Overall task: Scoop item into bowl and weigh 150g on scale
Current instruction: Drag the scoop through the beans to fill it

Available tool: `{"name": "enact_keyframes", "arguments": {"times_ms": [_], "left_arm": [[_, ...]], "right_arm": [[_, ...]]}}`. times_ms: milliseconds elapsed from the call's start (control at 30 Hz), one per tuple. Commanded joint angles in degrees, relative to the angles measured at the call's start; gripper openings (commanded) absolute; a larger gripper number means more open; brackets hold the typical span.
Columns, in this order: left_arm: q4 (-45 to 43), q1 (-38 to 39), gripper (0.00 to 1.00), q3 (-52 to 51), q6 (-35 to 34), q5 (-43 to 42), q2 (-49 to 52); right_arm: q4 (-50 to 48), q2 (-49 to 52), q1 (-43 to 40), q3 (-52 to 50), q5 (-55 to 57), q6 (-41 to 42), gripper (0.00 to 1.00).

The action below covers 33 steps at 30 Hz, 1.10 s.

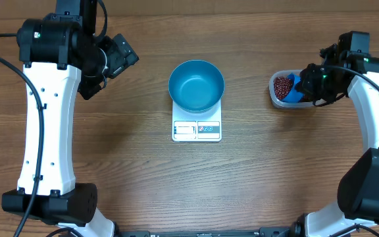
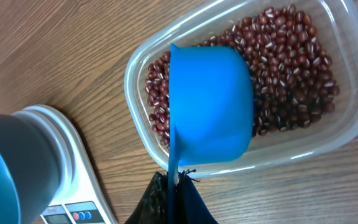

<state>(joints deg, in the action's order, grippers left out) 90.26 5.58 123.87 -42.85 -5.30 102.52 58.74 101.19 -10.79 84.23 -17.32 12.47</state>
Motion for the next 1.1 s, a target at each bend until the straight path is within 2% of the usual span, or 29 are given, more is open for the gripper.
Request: {"name": "enact_keyframes", "arguments": {"times_ms": [0,500,1067], "left_arm": [[-0.09,0.07,0.99,0.79,1.31,0.87,-0.63],[-0.09,0.07,1.00,0.79,1.33,0.87,-0.63],[-0.09,0.07,0.99,0.79,1.31,0.87,-0.63]], "right_arm": [[1.05,-0.90,-1.18,0.24,-2.29,3.28,0.04],[4.50,-0.66,-5.25,0.11,-4.70,6.91,0.04],[4.70,0.33,-8.74,0.11,-14.53,7.02,0.04]]}}
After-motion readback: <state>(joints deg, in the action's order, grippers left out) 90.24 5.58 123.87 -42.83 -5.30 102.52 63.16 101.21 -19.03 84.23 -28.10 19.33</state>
